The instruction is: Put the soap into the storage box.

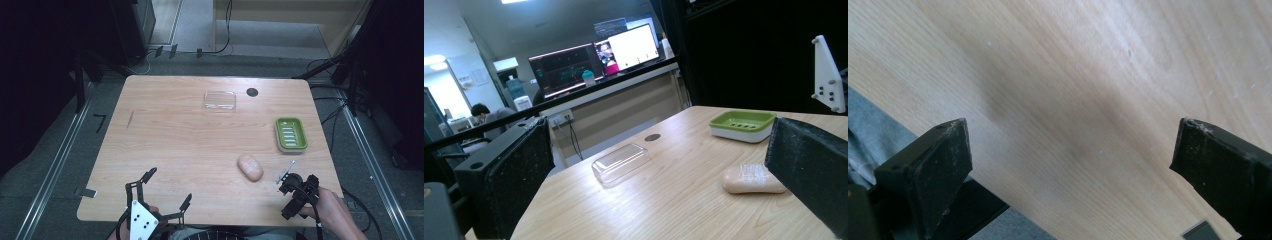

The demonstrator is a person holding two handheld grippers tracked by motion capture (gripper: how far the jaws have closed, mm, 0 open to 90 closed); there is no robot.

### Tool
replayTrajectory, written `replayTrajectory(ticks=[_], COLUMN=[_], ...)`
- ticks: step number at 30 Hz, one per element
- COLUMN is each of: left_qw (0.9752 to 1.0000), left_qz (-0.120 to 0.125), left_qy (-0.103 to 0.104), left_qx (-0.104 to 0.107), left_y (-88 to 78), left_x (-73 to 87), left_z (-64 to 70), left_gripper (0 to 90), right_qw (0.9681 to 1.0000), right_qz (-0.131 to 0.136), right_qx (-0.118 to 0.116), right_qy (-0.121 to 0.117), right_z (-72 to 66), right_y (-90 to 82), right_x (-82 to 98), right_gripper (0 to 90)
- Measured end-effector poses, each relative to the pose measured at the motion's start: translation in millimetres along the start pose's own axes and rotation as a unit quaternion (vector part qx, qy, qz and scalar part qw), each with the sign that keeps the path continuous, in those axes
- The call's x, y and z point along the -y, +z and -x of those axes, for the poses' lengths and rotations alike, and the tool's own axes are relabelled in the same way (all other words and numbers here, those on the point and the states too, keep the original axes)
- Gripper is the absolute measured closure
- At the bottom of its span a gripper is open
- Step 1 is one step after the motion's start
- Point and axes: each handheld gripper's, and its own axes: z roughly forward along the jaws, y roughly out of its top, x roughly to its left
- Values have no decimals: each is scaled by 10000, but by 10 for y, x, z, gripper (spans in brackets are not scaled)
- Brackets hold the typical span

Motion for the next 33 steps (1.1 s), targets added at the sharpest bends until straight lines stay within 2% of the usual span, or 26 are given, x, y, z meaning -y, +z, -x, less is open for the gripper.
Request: replayTrajectory(ticks=[12, 25, 33], left_qw=[10000, 10000, 10000], left_qz=[7, 16, 15], left_qy=[-25, -37, -42], left_qx=[-12, -19, -17], left_y=[1, 1, -2], left_x=[-1, -1, -2], left_z=[-3, -1, -3], left_gripper=[0, 0, 0], right_qw=[9998, 9998, 9996], right_qz=[59, 103, 124], right_qx=[-5, -3, -30], right_qy=[-172, -193, -257], right_z=[-51, -45, -73], right_y=[-88, -148, -204], right_x=[-219, -389, -557], right_gripper=[26, 26, 26])
